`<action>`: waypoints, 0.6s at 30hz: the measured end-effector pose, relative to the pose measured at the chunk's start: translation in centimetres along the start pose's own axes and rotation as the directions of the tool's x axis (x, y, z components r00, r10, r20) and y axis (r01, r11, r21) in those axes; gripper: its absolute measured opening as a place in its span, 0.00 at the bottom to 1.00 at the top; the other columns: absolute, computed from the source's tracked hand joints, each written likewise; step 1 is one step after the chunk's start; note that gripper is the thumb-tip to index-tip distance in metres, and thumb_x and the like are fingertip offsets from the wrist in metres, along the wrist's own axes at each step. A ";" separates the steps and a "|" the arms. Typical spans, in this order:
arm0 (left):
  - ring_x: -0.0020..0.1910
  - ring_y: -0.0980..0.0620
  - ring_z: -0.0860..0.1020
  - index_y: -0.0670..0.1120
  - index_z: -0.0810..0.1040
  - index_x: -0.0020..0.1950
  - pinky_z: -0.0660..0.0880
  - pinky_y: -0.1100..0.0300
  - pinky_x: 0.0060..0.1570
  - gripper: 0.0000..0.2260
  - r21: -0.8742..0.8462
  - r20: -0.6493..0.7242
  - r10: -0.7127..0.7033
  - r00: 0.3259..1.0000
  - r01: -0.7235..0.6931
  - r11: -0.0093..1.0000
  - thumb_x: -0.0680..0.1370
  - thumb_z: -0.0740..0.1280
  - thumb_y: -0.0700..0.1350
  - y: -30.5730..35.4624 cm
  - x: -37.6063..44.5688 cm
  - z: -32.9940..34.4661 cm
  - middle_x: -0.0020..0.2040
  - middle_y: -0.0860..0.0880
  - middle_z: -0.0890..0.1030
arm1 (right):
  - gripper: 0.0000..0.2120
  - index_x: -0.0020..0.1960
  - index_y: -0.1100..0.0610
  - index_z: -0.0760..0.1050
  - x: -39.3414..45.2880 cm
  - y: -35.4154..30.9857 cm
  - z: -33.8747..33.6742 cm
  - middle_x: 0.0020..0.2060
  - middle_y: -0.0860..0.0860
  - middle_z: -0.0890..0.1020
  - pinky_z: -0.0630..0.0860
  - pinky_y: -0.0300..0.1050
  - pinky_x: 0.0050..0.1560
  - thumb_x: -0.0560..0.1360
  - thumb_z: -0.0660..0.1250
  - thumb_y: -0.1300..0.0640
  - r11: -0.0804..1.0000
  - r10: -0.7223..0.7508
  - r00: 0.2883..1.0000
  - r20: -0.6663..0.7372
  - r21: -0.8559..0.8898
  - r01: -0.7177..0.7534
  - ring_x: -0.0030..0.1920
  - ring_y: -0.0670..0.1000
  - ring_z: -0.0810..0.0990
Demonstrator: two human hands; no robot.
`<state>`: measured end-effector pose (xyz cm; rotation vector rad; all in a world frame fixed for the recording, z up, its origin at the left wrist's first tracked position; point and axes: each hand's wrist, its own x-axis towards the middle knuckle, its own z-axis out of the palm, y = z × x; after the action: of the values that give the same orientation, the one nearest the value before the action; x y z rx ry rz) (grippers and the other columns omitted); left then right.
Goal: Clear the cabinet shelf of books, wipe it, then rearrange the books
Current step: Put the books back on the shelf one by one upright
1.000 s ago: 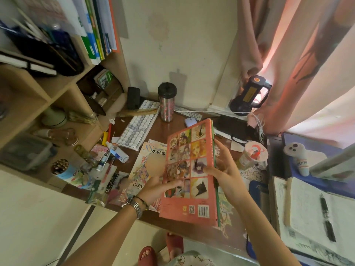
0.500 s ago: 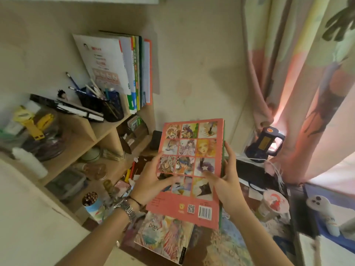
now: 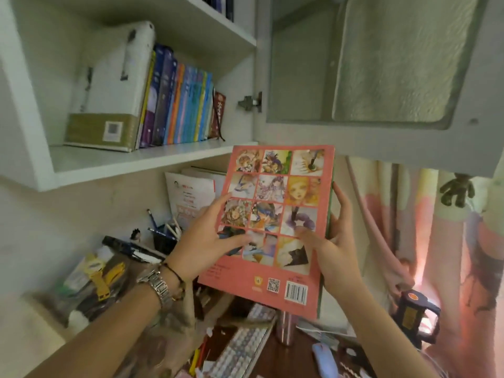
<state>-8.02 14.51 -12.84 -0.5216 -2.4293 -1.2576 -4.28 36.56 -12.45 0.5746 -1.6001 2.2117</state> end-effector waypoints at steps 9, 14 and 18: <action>0.68 0.55 0.69 0.61 0.56 0.74 0.69 0.47 0.66 0.44 0.203 -0.175 0.169 0.970 -0.132 0.970 0.63 0.69 0.69 6.2 5.0 -9.1 0.72 0.56 0.66 | 0.39 0.73 0.44 0.58 7.0 -5.0 5.5 0.57 0.51 0.82 0.80 0.48 0.42 0.73 0.62 0.77 0.970 -0.242 0.969 0.054 0.046 0.240 0.54 0.53 0.83; 0.67 0.55 0.70 0.61 0.59 0.73 0.69 0.49 0.66 0.40 0.209 -0.255 0.216 0.943 -0.164 0.964 0.65 0.71 0.65 8.4 6.9 -13.0 0.71 0.56 0.68 | 0.40 0.72 0.44 0.58 9.8 -6.9 8.6 0.55 0.55 0.82 0.80 0.47 0.42 0.72 0.62 0.79 0.931 -0.362 0.929 0.076 0.078 0.356 0.51 0.52 0.83; 0.60 0.57 0.75 0.58 0.62 0.72 0.74 0.51 0.60 0.33 0.179 -0.363 0.210 0.908 -0.153 0.972 0.71 0.73 0.54 9.3 8.1 -15.4 0.64 0.58 0.74 | 0.40 0.73 0.43 0.58 11.6 -7.4 11.6 0.58 0.55 0.80 0.81 0.52 0.44 0.73 0.63 0.77 0.917 -0.395 0.913 0.103 0.113 0.383 0.54 0.53 0.82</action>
<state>-8.50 7.99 5.77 -0.4077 -2.0736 -0.9869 -9.16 28.24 2.74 0.9821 -1.3041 1.9836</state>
